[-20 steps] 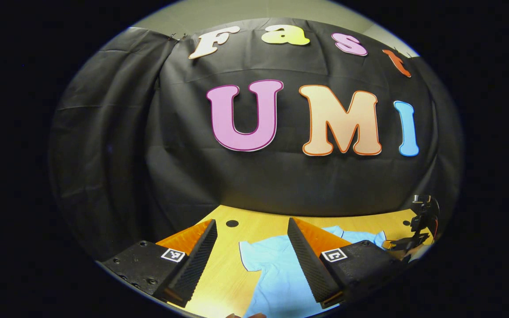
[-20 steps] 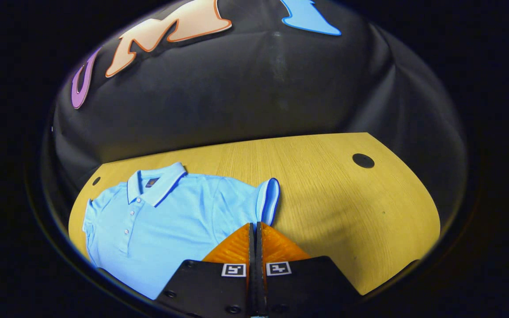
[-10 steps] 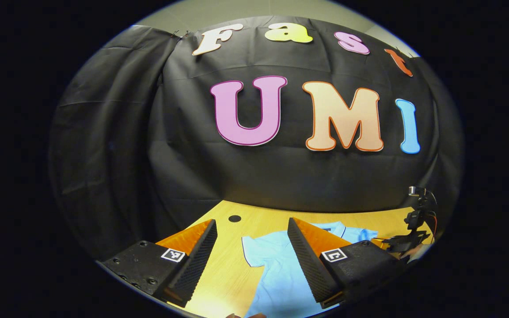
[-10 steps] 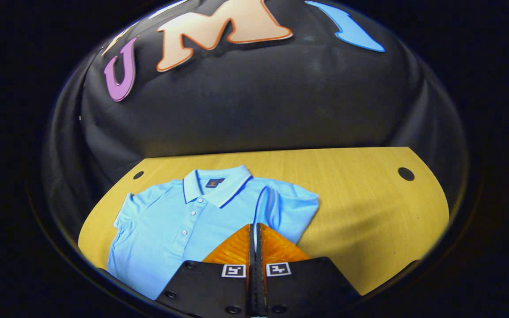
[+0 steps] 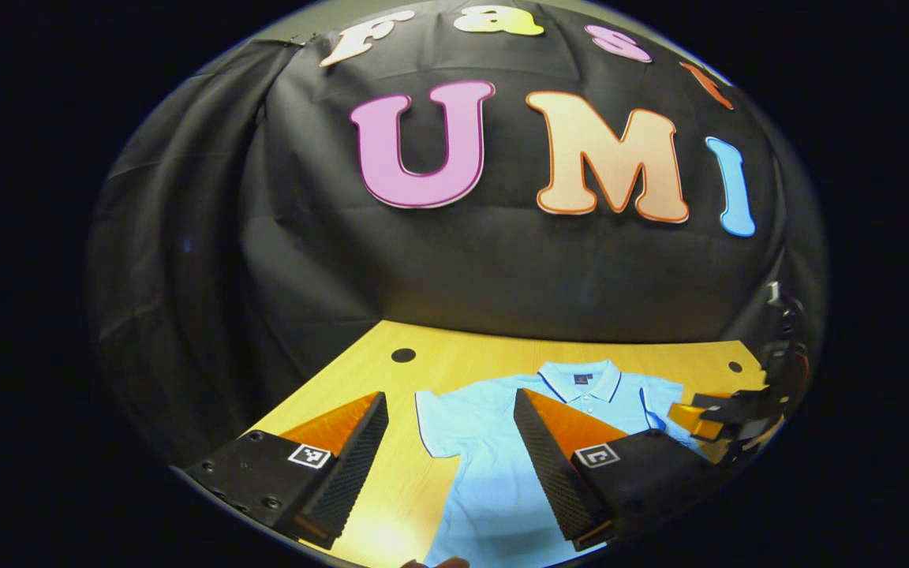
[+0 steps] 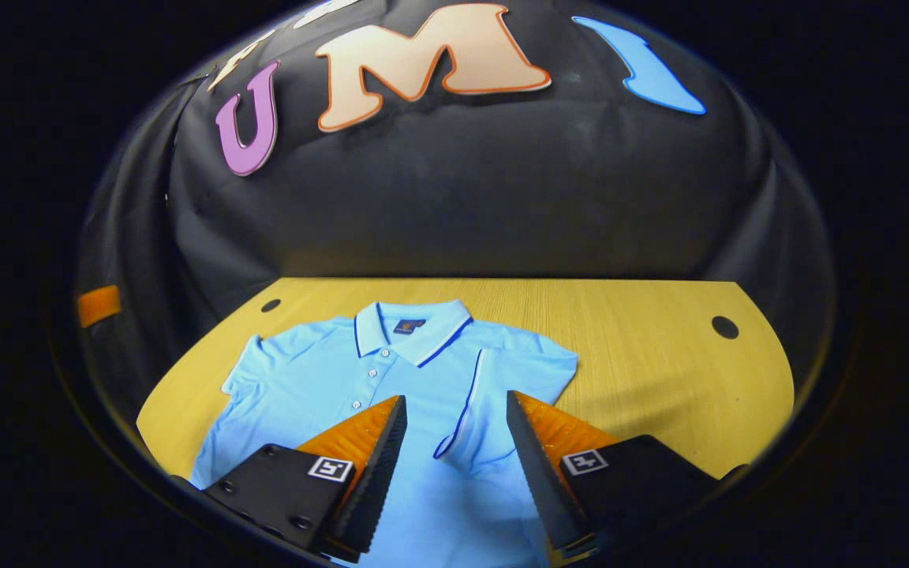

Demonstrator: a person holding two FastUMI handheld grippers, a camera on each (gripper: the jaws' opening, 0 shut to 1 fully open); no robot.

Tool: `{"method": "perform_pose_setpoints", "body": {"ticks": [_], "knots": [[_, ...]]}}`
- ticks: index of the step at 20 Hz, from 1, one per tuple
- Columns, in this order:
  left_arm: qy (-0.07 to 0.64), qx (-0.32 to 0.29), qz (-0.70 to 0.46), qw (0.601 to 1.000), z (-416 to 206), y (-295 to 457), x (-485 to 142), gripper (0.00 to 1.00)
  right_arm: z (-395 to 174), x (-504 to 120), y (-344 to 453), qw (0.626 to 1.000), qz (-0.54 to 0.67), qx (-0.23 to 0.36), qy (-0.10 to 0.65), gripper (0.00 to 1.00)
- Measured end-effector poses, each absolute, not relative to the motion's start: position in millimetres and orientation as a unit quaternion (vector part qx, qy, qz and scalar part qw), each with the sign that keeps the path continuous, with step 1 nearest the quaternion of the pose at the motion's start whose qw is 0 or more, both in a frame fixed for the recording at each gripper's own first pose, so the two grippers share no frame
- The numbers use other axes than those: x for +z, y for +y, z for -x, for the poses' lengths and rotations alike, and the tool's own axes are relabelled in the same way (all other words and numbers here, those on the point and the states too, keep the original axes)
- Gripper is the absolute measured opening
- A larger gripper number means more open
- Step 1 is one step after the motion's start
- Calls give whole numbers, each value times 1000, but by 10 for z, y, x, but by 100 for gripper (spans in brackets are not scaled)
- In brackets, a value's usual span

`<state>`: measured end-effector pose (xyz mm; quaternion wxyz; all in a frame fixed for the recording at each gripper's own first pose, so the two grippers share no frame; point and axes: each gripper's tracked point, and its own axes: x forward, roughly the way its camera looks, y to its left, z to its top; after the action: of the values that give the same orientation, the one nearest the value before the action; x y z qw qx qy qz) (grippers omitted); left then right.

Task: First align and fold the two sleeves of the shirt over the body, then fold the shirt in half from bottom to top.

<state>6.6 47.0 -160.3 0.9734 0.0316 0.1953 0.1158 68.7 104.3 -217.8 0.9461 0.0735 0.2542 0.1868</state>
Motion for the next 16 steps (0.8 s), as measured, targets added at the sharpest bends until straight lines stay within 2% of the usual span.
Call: {"method": "perform_pose_setpoints", "body": {"ticks": [1, 4, 10, 16], "knots": [[203, 118, -34, 971, -170, 516, -1713, 96, -645, -2093, 954, 949, -75, 183, 247, 86], [236, 133, -39, 962, -383, 704, -2080, 94, -425, -1857, 630, 957, -66, 164, 231, 86], [313, 143, -5, 939, -717, 1054, -2926, 94, 170, -1826, 37, 967, -31, 79, 240, 86], [377, 147, 0, 914, -923, 1324, -3543, 94, 636, -1911, 72, 962, -12, 54, 268, 86]]}}
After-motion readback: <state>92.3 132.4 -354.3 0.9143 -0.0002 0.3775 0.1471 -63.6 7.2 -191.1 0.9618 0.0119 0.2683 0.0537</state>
